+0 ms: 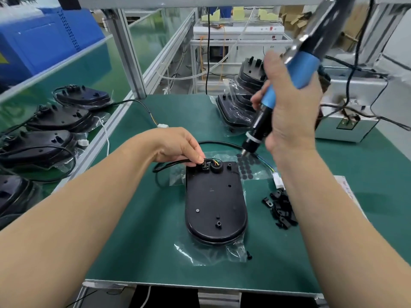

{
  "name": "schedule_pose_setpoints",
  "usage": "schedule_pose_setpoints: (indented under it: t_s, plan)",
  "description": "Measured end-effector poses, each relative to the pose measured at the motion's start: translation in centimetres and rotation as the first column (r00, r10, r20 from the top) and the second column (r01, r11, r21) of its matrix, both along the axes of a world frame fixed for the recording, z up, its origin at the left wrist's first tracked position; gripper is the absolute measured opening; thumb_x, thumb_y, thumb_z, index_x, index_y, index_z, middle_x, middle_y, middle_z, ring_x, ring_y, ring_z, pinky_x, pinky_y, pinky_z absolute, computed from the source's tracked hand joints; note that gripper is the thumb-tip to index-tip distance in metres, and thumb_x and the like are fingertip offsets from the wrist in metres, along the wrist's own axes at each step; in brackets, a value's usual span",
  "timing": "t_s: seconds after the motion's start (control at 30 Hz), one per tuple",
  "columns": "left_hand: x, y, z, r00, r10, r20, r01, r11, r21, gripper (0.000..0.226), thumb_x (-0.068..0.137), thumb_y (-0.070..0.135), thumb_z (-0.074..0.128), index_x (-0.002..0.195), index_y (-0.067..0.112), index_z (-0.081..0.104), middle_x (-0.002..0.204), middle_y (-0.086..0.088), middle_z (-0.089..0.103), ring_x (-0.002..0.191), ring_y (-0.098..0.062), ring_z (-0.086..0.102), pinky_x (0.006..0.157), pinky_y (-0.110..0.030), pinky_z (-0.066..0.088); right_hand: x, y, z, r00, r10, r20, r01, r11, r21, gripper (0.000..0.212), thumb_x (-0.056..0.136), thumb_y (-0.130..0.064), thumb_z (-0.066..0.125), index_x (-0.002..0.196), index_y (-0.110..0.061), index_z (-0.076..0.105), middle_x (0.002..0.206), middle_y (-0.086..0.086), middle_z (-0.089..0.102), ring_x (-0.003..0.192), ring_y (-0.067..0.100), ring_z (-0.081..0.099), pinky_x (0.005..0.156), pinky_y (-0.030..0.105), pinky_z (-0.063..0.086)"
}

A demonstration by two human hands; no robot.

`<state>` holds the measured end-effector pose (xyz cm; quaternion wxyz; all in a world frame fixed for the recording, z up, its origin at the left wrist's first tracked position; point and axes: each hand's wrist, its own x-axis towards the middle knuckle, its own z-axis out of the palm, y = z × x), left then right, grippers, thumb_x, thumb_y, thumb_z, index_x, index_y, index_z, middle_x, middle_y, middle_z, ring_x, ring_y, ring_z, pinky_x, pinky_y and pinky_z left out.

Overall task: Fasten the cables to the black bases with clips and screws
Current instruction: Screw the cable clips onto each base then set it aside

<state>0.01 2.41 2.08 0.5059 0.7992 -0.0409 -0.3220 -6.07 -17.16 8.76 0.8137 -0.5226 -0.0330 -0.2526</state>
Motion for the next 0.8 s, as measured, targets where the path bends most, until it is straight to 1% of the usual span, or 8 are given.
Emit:
schedule_pose_setpoints:
  t_s: [0.07, 0.17, 0.3, 0.37, 0.5, 0.57, 0.67, 0.8]
  plan:
    - [0.0, 0.1, -0.2, 1.0, -0.013, 0.014, 0.013, 1.0, 0.003, 0.01, 0.081, -0.012, 0.065, 0.078, -0.002, 0.068, 0.068, -0.005, 0.07, 0.06, -0.008, 0.067, 0.059, -0.015, 0.052, 0.8, 1.5, 0.1, 1.0, 0.006, 0.018, -0.004, 0.997, -0.071, 0.037, 0.082, -0.034, 0.078, 0.097, -0.013, 0.052, 0.078, 0.01, 0.052, 0.056, 0.021, 0.051, 0.058, 0.034, 0.053]
    - [-0.1, 0.3, -0.6, 0.999, -0.022, 0.039, 0.022, 1.0, 0.003, 0.008, 0.081, -0.007, 0.069, 0.078, 0.001, 0.069, 0.068, 0.0, 0.072, 0.061, -0.005, 0.066, 0.057, -0.015, 0.051, 1.7, 3.3, -0.1, 0.998, 0.045, 0.046, -0.042, 0.996, -0.077, 0.038, 0.082, -0.046, 0.072, 0.094, -0.015, 0.055, 0.07, 0.009, 0.052, 0.052, 0.023, 0.053, 0.055, 0.036, 0.052]
    - [-0.1, 0.6, -0.9, 0.999, 0.007, 0.049, -0.006, 1.0, -0.025, 0.008, 0.078, -0.005, 0.072, 0.077, 0.003, 0.071, 0.068, -0.001, 0.072, 0.06, -0.005, 0.065, 0.055, -0.014, 0.05, 2.6, 4.9, -1.1, 0.994, 0.041, 0.104, -0.026, 0.99, -0.142, 0.037, 0.082, -0.044, 0.071, 0.091, -0.013, 0.054, 0.057, 0.006, 0.052, 0.045, 0.025, 0.053, 0.052, 0.034, 0.049]
    - [-0.1, 0.6, -1.1, 0.998, 0.024, 0.058, -0.022, 0.999, -0.029, 0.011, 0.078, -0.006, 0.072, 0.074, 0.004, 0.071, 0.066, -0.001, 0.071, 0.058, -0.006, 0.065, 0.054, -0.014, 0.05, 2.8, 5.5, -1.5, 0.99, 0.055, 0.132, -0.033, 0.986, -0.164, 0.037, 0.082, -0.044, 0.07, 0.09, -0.013, 0.053, 0.057, 0.006, 0.052, 0.045, 0.027, 0.053, 0.051, 0.035, 0.048]
    - [-0.4, 0.5, -1.2, 0.994, -0.006, 0.107, 0.007, 1.0, -0.004, 0.016, 0.078, -0.004, 0.073, 0.068, 0.009, 0.072, 0.063, 0.0, 0.069, 0.052, -0.005, 0.059, 0.052, -0.015, 0.047, 2.8, 5.9, -2.0, 0.978, 0.072, 0.195, -0.037, 0.984, -0.175, 0.037, 0.083, -0.041, 0.068, 0.091, -0.009, 0.052, 0.061, 0.0, 0.054, 0.045, 0.023, 0.053, 0.052, 0.035, 0.047]
    - [-0.5, 0.6, -1.1, 0.991, -0.03, 0.129, 0.029, 1.0, 0.007, 0.019, 0.079, -0.003, 0.072, 0.065, 0.011, 0.071, 0.061, -0.001, 0.065, 0.049, -0.006, 0.054, 0.051, -0.017, 0.045, 2.8, 6.0, -2.0, 0.974, 0.084, 0.209, -0.05, 0.985, -0.163, 0.039, 0.083, -0.041, 0.067, 0.092, -0.007, 0.052, 0.062, 0.002, 0.054, 0.045, 0.024, 0.053, 0.052, 0.036, 0.047]
    - [-0.7, 0.5, -0.9, 0.989, -0.05, 0.141, 0.048, 0.999, 0.02, 0.014, 0.079, 0.0, 0.073, 0.068, 0.009, 0.07, 0.062, -0.005, 0.061, 0.045, -0.007, 0.048, 0.05, -0.017, 0.04, 2.9, 6.2, -2.1, 0.972, 0.094, 0.215, -0.056, 0.982, -0.179, 0.04, 0.084, -0.041, 0.067, 0.094, -0.005, 0.052, 0.061, 0.005, 0.053, 0.044, 0.027, 0.053, 0.052, 0.037, 0.046]
    - [-1.0, 0.4, -0.7, 0.985, -0.059, 0.161, 0.056, 0.998, 0.024, 0.01, 0.081, -0.001, 0.072, 0.072, 0.004, 0.069, 0.06, -0.001, 0.062, 0.041, -0.004, 0.047, 0.045, -0.014, 0.037, 2.8, 6.1, -2.4, 0.975, 0.12, 0.188, -0.082, 0.977, -0.196, 0.038, 0.084, -0.042, 0.066, 0.091, -0.007, 0.052, 0.057, 0.007, 0.053, 0.044, 0.03, 0.053, 0.051, 0.035, 0.045]
